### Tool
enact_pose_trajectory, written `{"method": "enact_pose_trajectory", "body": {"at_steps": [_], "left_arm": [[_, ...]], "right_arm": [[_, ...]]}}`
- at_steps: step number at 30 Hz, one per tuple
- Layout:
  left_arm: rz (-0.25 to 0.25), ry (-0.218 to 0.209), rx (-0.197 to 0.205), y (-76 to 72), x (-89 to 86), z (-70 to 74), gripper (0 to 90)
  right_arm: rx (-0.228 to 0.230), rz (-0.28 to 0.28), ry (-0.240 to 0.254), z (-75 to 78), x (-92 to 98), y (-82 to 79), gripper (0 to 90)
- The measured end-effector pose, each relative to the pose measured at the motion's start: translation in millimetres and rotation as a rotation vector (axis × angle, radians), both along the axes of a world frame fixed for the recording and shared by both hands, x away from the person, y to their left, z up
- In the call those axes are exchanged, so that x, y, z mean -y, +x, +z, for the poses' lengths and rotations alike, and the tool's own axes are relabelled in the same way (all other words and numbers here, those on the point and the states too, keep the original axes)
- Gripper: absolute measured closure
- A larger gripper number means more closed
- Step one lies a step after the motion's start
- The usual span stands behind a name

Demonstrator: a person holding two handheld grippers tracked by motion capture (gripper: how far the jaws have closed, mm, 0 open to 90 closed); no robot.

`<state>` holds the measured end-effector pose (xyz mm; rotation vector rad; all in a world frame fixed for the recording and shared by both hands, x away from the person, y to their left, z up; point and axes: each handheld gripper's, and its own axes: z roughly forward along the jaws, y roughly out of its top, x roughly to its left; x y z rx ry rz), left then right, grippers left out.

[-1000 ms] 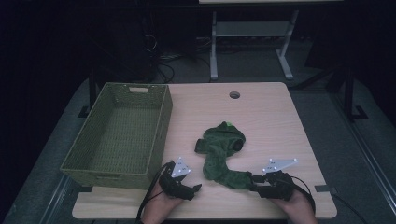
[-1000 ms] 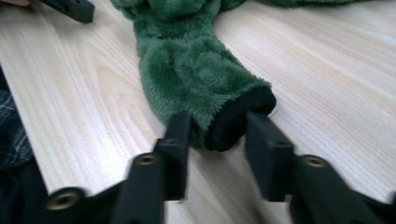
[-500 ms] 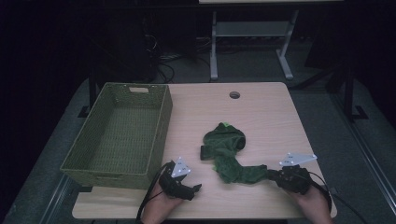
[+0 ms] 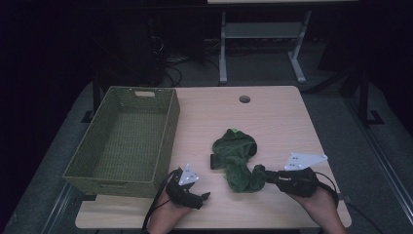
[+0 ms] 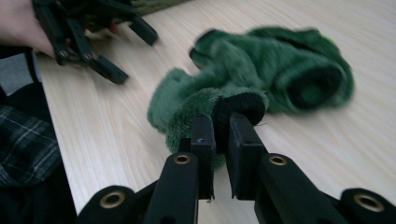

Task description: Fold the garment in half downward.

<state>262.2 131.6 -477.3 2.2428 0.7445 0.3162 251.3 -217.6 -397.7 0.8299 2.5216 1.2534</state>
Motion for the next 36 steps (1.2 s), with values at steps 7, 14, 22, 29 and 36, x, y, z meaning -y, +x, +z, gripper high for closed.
{"method": "enact_pose_trajectory", "body": {"at_steps": [7, 14, 22, 29, 36], "left_arm": [[0.003, -0.005, -0.003, -0.1, 0.3, -0.1, 13.1], [0.004, -0.006, -0.001, 0.0, 0.4, -0.3, 13.1], [0.004, -0.006, 0.000, 0.1, 0.5, -0.3, 13.1], [0.003, -0.003, 0.003, 0.4, 0.4, -0.2, 13.1], [0.001, 0.000, 0.003, 0.4, 0.2, -0.2, 13.1]], "right_arm": [[-0.009, 0.076, -0.030, 0.6, -35.1, 17.1, 81.1], [-0.041, 0.122, -0.019, -6.9, -62.0, 31.7, 67.4], [-0.033, 0.088, 0.074, -3.5, -46.4, 37.1, 73.0], [-0.103, 0.117, 0.038, -25.1, -68.1, 46.3, 79.0], [-0.176, 0.155, -0.057, -50.6, -97.4, 54.9, 78.7]]}}
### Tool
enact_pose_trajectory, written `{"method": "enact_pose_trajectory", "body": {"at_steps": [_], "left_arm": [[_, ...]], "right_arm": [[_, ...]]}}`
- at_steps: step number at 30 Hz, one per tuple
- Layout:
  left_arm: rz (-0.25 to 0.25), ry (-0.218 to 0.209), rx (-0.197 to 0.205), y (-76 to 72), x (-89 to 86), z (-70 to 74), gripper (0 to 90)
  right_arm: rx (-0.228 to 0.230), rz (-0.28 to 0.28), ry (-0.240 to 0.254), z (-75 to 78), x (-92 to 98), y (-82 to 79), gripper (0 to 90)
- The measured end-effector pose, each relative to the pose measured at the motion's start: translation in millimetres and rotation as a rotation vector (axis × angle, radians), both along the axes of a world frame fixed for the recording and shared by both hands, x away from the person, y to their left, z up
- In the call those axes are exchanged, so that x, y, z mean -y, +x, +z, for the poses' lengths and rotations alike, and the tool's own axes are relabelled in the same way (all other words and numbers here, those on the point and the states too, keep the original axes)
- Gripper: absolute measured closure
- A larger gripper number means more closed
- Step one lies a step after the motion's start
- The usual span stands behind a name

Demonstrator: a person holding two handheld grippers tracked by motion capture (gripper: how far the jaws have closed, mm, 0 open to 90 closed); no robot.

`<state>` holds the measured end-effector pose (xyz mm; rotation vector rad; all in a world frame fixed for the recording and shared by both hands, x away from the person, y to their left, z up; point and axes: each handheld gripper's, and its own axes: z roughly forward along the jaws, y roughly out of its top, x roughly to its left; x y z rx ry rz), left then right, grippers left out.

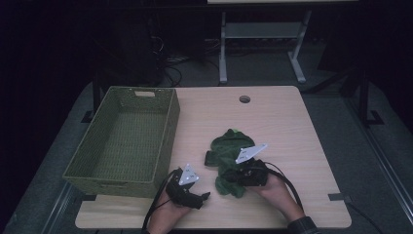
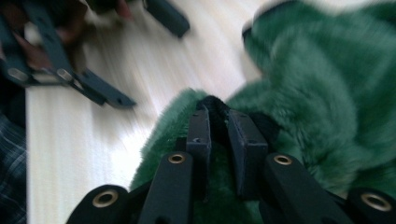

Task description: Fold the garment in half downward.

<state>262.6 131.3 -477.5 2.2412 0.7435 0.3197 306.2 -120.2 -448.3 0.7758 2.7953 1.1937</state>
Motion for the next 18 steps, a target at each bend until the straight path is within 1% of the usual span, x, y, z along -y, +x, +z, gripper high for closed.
{"method": "enact_pose_trajectory", "body": {"at_steps": [1, 2, 4, 5, 6, 7, 8, 9, 11, 12, 14, 15, 16, 18], "left_arm": [[0.000, 0.000, 0.000, 0.0, 0.0, 0.0, 13.1], [0.000, 0.000, 0.000, 0.0, 0.0, 0.0, 13.1], [-0.001, 0.002, 0.000, 0.0, -0.1, 0.1, 13.1], [-0.001, 0.002, 0.000, 0.0, -0.1, 0.1, 13.1], [0.000, 0.000, 0.000, 0.0, 0.0, 0.0, 13.1], [0.000, 0.001, 0.000, 0.1, 0.0, 0.1, 13.1], [0.000, 0.001, 0.000, 0.1, 0.0, 0.1, 13.1], [0.000, 0.001, -0.001, 0.0, 0.0, 0.1, 13.1], [0.004, -0.007, -0.001, -0.2, 0.4, -0.1, 13.2], [0.002, -0.002, -0.001, 0.0, 0.1, 0.0, 13.2], [0.003, -0.002, -0.001, 0.0, 0.1, 0.1, 13.2], [0.003, -0.002, -0.001, 0.0, 0.1, 0.1, 13.4], [0.002, -0.007, -0.001, 0.3, -0.3, 0.1, 13.8], [0.003, -0.009, -0.002, 0.4, -0.5, 0.1, 14.0]], "right_arm": [[-0.014, -0.001, 0.005, -3.5, -2.7, 0.0, 78.9], [-0.017, -0.002, 0.002, -5.4, -5.1, -0.5, 79.1], [-0.001, -0.007, -0.033, -3.0, -10.1, -4.1, 79.1], [0.013, 0.000, -0.047, -2.8, -10.6, -3.9, 79.0], [0.013, 0.000, -0.047, -2.8, -10.6, -3.9, 79.0], [0.002, -0.009, -0.026, -2.6, -10.1, -4.5, 77.4], [0.002, -0.009, -0.026, -2.6, -10.1, -4.5, 77.4], [0.009, -0.002, -0.004, 1.0, -6.5, -4.3, 71.8], [0.026, -0.011, 0.015, 7.7, -3.1, -5.7, 66.4], [0.039, -0.015, 0.021, 10.6, -1.1, -5.9, 65.5], [0.039, -0.026, 0.036, 16.2, 2.4, -6.0, 62.6], [0.039, -0.026, 0.036, 16.2, 2.4, -6.0, 62.6], [0.050, -0.033, 0.050, 20.4, 6.9, -5.0, 60.1], [0.053, -0.046, 0.065, 25.0, 11.6, -4.8, 59.4]]}}
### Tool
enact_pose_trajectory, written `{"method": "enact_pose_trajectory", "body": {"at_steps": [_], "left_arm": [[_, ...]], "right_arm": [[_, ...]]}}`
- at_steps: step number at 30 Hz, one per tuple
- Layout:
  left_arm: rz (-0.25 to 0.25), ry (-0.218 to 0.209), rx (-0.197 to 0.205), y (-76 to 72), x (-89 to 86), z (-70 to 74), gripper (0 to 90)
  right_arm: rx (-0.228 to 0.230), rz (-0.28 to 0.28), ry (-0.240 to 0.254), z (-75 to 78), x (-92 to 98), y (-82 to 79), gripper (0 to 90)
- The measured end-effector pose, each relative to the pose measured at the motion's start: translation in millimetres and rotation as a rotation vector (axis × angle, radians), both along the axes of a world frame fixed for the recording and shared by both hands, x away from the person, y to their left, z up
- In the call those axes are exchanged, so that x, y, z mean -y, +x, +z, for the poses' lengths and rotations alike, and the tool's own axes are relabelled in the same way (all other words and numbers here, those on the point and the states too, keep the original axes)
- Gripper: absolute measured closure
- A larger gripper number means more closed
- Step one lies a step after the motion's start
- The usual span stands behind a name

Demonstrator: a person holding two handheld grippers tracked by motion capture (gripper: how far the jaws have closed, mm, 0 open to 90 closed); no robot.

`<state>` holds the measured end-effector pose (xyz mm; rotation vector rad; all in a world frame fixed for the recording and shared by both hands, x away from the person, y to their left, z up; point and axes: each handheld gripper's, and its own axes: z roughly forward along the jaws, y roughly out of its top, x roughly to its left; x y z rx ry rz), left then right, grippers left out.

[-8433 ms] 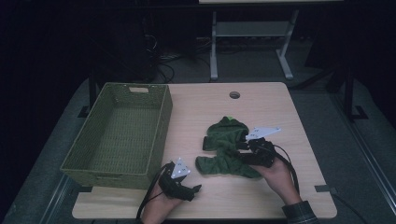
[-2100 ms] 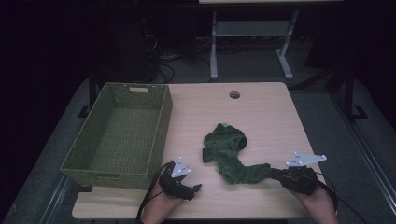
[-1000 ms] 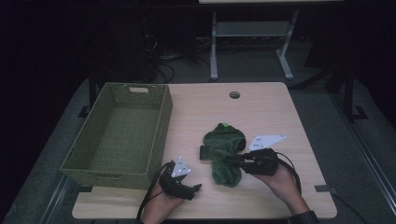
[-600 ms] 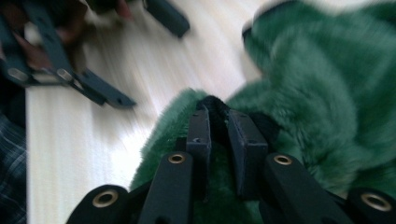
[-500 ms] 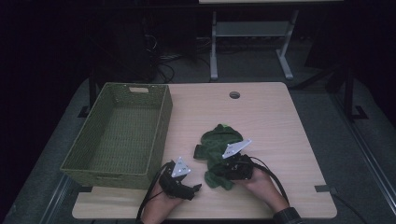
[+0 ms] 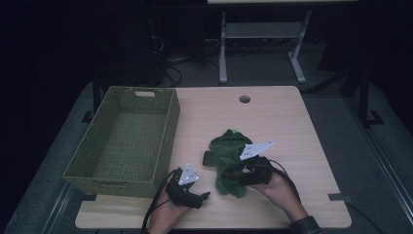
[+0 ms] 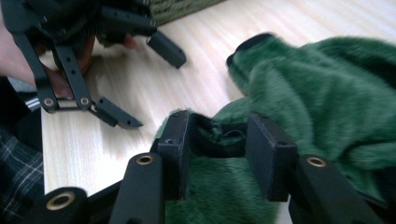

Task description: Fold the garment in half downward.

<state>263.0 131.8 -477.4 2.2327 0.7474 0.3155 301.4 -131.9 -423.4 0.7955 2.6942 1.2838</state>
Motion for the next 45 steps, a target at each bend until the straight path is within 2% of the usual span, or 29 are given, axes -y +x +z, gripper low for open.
{"method": "enact_pose_trajectory", "body": {"at_steps": [5, 7, 9, 13, 14, 19, 20, 21, 27, 29, 38, 39, 40, 41, 45], "left_arm": [[0.010, 0.005, -0.021, 1.6, 1.2, 3.4, 14.9], [0.011, -0.013, -0.019, 1.1, 1.8, 5.9, 15.8], [0.007, -0.023, -0.011, 1.5, 2.4, 10.4, 16.3], [-0.005, -0.048, -0.004, 3.3, 4.2, 21.0, 19.0], [-0.010, -0.060, -0.001, 4.8, 6.1, 25.0, 19.0], [-0.026, -0.064, -0.008, 11.2, 8.2, 33.2, 19.7], [-0.027, -0.068, -0.006, 12.7, 9.7, 35.2, 20.0], [-0.042, -0.060, -0.010, 16.8, 12.5, 38.7, 20.0], [-0.058, -0.048, -0.007, 27.8, 19.7, 46.6, 20.8], [-0.059, -0.053, -0.011, 32.2, 21.9, 50.9, 21.3], [-0.066, -0.034, 0.019, 59.5, 35.2, 70.3, 25.9], [-0.066, -0.034, 0.019, 59.5, 35.2, 70.3, 26.8], [-0.069, -0.028, 0.020, 66.8, 37.5, 73.0, 27.4], [-0.069, -0.028, 0.020, 66.8, 37.5, 73.0, 27.7], [-0.059, -0.012, 0.020, 83.2, 42.7, 77.3, 30.5]], "right_arm": [[0.016, -0.031, 0.022, 8.4, 10.5, 1.2, 59.6], [0.020, -0.047, 0.024, 10.9, 15.4, 2.2, 63.3], [0.025, -0.070, 0.031, 15.0, 22.8, 3.6, 73.4], [0.039, -0.084, 0.026, 17.8, 28.6, 5.6, 77.8], [0.043, -0.091, 0.021, 18.6, 31.7, 7.1, 77.6], [0.046, -0.118, 0.021, 22.3, 35.9, 9.9, 74.5], [0.048, -0.124, 0.017, 23.5, 37.2, 13.2, 70.8], [0.050, -0.129, 0.012, 24.0, 37.5, 14.8, 70.2], [0.053, -0.147, 0.002, 26.9, 38.4, 22.7, 64.8], [0.053, -0.159, 0.012, 28.0, 39.8, 26.9, 61.0], [0.065, -0.204, 0.011, 34.2, 45.2, 44.1, 55.0], [0.068, -0.208, 0.009, 35.0, 45.6, 46.0, 54.8], [0.066, -0.214, 0.016, 35.9, 45.7, 47.9, 54.5], [0.066, -0.214, 0.016, 35.9, 45.7, 47.9, 54.5], [0.068, -0.240, 0.012, 39.0, 47.8, 59.0, 53.3]]}}
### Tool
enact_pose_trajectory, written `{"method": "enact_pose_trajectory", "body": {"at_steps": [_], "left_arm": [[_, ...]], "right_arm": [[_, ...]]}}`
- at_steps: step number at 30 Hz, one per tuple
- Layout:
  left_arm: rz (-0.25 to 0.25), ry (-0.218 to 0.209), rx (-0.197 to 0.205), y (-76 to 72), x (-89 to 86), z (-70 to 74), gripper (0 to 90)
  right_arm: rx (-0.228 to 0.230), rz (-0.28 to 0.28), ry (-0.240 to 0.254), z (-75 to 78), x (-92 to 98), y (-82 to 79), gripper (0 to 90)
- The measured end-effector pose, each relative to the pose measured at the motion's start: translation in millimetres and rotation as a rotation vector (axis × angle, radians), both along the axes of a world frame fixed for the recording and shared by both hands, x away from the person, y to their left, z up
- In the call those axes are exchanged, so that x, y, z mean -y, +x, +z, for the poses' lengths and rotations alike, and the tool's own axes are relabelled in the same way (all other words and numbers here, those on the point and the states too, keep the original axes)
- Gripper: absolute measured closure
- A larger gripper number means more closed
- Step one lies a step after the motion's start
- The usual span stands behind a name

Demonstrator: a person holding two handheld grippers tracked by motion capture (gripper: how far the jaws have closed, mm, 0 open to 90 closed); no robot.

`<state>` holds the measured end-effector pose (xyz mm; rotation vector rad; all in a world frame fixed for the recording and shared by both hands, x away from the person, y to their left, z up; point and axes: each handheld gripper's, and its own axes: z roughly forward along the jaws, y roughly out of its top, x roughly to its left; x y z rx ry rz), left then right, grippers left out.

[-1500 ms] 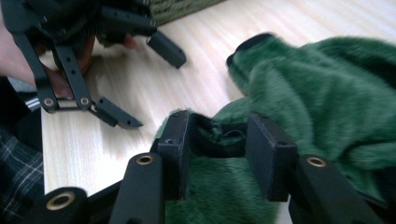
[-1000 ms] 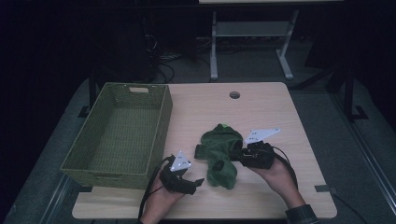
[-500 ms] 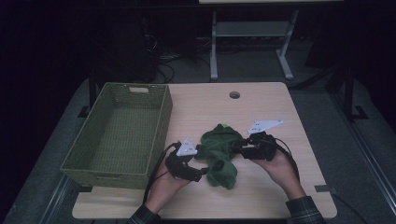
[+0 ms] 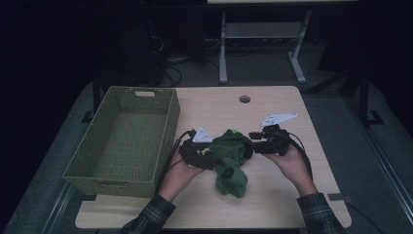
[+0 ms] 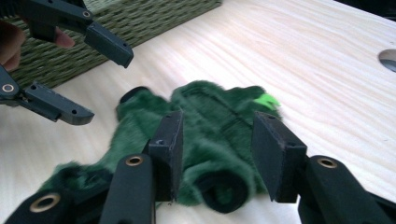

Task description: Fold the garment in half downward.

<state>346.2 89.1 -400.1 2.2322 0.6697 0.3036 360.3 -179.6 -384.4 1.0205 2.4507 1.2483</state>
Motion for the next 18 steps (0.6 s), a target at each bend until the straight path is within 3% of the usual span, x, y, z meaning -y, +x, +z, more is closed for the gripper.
{"method": "enact_pose_trajectory", "body": {"at_steps": [9, 12, 18], "left_arm": [[0.040, 0.032, -0.015, 40.6, 9.5, -8.3, 41.2], [0.055, 0.062, -0.040, 58.4, 11.8, -19.5, 46.1], [0.082, 0.080, -0.084, 76.0, 10.5, -37.6, 50.9]], "right_arm": [[-0.034, -0.048, -0.057, -14.0, 0.4, 32.4, 54.1], [-0.063, -0.060, -0.081, -29.7, 1.7, 45.6, 54.1], [-0.112, -0.076, -0.123, -52.0, 0.8, 57.8, 54.6]]}}
